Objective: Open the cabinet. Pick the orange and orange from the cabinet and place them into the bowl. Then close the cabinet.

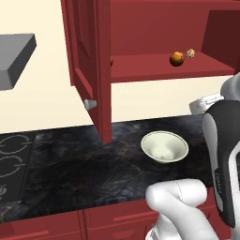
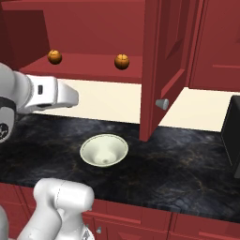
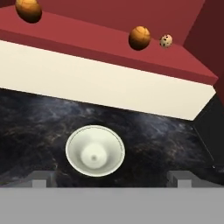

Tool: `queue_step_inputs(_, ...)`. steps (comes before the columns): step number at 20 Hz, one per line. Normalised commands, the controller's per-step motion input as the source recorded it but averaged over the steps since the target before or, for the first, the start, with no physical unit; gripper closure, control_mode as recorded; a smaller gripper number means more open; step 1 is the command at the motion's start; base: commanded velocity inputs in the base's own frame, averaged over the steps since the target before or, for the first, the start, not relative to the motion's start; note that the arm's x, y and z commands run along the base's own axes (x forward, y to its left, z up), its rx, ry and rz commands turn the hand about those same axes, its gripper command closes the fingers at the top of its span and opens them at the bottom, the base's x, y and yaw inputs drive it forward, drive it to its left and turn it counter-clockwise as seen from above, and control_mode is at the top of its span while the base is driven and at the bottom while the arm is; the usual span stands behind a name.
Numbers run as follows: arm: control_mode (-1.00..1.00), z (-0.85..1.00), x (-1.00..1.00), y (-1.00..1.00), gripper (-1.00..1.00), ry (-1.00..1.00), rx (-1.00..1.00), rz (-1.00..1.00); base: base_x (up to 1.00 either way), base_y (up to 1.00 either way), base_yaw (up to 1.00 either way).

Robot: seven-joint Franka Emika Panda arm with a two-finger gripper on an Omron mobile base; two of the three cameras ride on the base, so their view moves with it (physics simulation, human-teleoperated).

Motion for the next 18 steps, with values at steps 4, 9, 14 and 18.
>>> queue_step_inputs(4, -1.0, 0.21, 0.09, -0.34, -1.0, -0.06, 0.0, -0.1, 0.0, 0.0, 0.0)
queue_step_inputs(9, -1.0, 0.19, 0.11, -0.24, -1.0, -0.05, 0.0, -0.06, 0.0, 0.0, 0.0)
queue_step_inputs(14, -1.0, 0.23, 0.09, -0.08, -1.0, -0.05, 0.0, -0.06, 0.0, 0.0, 0.0)
queue_step_inputs(18, -1.0, 0.12, 0.27, 0.0, -1.0, -0.06, 0.0, -0.08, 0.0, 0.0, 0.0)
